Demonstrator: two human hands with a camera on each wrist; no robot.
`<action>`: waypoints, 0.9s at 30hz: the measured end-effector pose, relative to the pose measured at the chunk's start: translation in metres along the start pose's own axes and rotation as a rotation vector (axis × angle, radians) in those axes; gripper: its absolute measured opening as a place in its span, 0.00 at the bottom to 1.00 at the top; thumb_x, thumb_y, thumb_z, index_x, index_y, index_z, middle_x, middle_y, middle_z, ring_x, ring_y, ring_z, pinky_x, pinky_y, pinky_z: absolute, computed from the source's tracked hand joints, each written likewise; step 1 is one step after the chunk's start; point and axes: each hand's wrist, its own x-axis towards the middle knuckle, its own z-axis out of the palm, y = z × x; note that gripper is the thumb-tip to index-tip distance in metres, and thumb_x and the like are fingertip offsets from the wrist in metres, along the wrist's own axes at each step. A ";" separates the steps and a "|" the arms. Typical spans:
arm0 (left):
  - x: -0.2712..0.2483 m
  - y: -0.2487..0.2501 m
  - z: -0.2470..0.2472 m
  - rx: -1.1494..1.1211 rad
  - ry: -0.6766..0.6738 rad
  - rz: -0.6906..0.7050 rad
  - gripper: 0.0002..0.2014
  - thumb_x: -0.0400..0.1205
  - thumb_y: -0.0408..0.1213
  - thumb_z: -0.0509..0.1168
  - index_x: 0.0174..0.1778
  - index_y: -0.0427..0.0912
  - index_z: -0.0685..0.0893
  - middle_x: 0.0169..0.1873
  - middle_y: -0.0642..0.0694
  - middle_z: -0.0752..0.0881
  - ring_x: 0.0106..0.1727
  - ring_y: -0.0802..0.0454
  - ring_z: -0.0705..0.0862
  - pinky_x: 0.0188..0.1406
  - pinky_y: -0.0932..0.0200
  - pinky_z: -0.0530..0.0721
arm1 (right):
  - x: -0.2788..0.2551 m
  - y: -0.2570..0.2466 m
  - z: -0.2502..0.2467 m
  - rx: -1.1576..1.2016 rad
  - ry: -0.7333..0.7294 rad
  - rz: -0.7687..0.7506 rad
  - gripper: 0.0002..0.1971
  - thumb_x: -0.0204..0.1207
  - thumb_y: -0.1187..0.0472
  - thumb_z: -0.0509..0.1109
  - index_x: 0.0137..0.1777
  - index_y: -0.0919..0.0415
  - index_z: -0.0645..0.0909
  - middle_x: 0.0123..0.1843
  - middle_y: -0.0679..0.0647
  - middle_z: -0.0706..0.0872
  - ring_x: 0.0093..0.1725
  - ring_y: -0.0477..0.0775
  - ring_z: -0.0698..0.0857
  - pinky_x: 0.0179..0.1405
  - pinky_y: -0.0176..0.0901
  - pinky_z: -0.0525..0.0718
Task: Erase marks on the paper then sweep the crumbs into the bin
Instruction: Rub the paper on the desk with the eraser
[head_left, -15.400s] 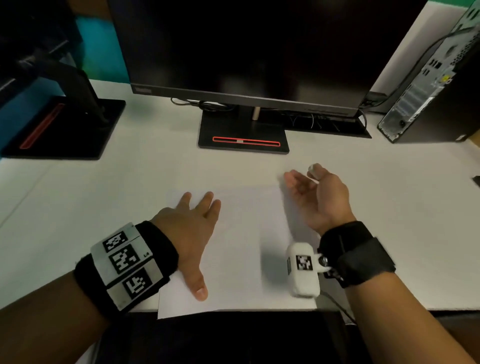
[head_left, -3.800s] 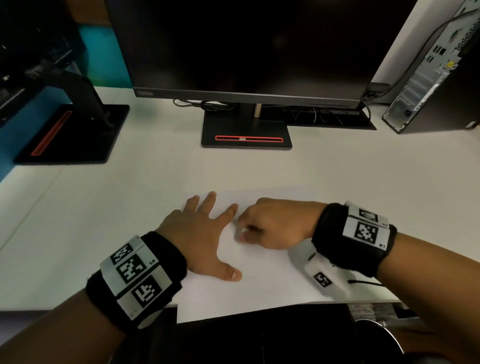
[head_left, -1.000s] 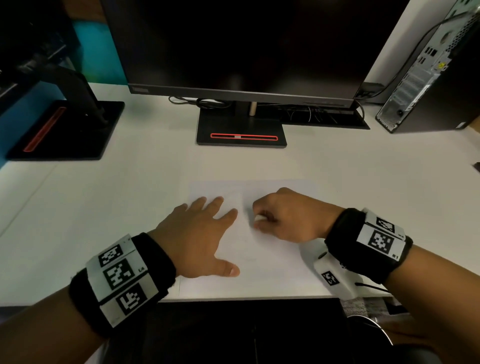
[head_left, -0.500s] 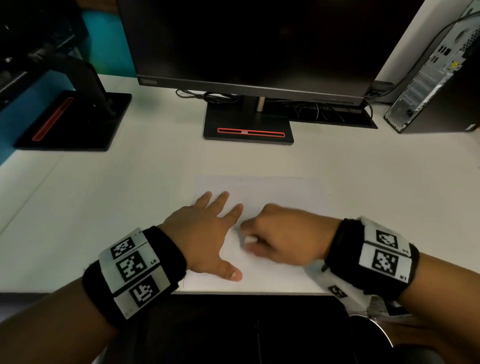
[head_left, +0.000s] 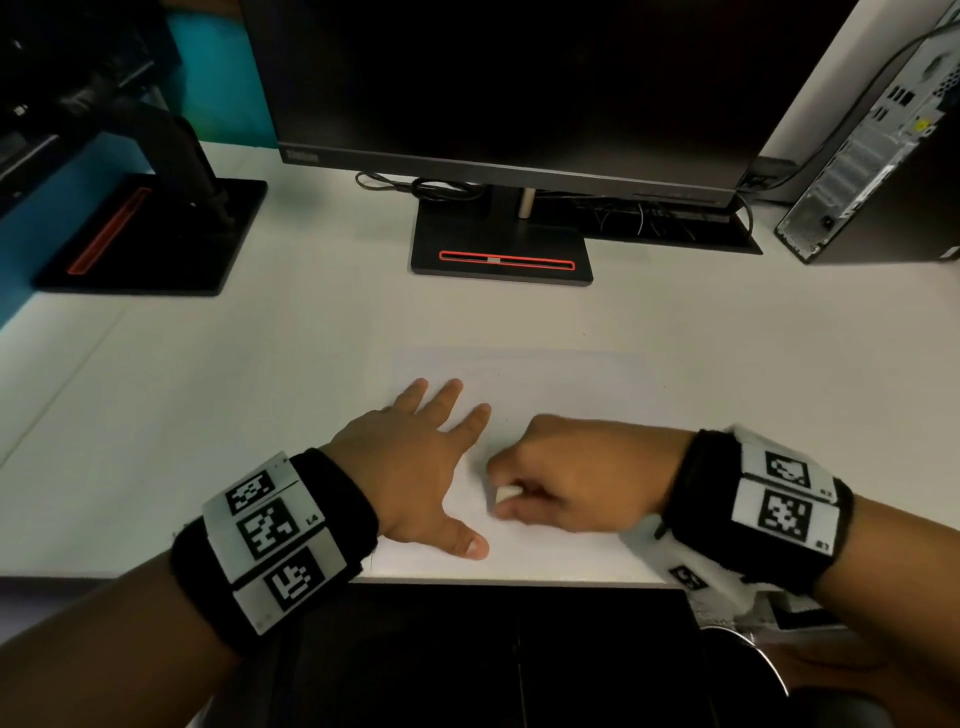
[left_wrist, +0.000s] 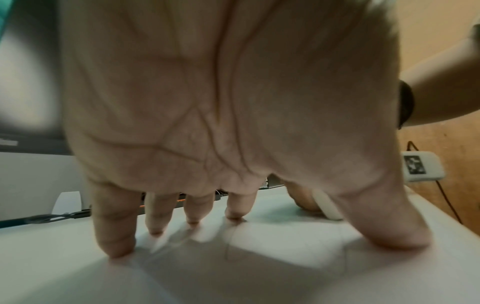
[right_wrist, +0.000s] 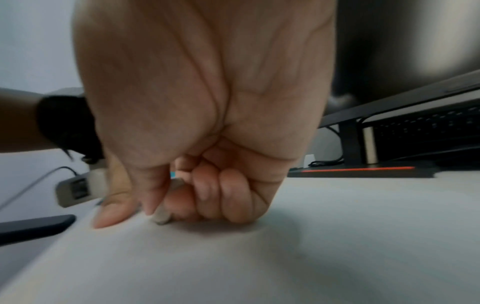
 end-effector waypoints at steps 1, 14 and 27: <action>0.000 0.000 0.000 0.000 -0.002 -0.001 0.63 0.69 0.79 0.65 0.86 0.60 0.29 0.85 0.50 0.26 0.87 0.44 0.30 0.83 0.44 0.59 | 0.000 0.005 -0.005 -0.021 0.017 0.029 0.13 0.85 0.55 0.66 0.40 0.59 0.77 0.25 0.43 0.73 0.29 0.40 0.77 0.32 0.30 0.67; -0.001 0.000 0.000 -0.005 -0.008 0.001 0.63 0.69 0.79 0.65 0.86 0.60 0.29 0.85 0.51 0.25 0.87 0.45 0.30 0.83 0.44 0.59 | 0.003 0.007 -0.009 -0.112 0.047 0.110 0.12 0.86 0.53 0.64 0.40 0.49 0.71 0.28 0.41 0.71 0.28 0.35 0.72 0.36 0.36 0.67; -0.002 0.001 -0.002 0.007 -0.027 -0.013 0.63 0.69 0.79 0.64 0.86 0.60 0.28 0.85 0.51 0.25 0.87 0.45 0.29 0.83 0.44 0.60 | -0.018 -0.004 0.013 -0.028 0.046 -0.005 0.13 0.86 0.53 0.64 0.41 0.57 0.76 0.26 0.45 0.73 0.29 0.47 0.73 0.31 0.33 0.66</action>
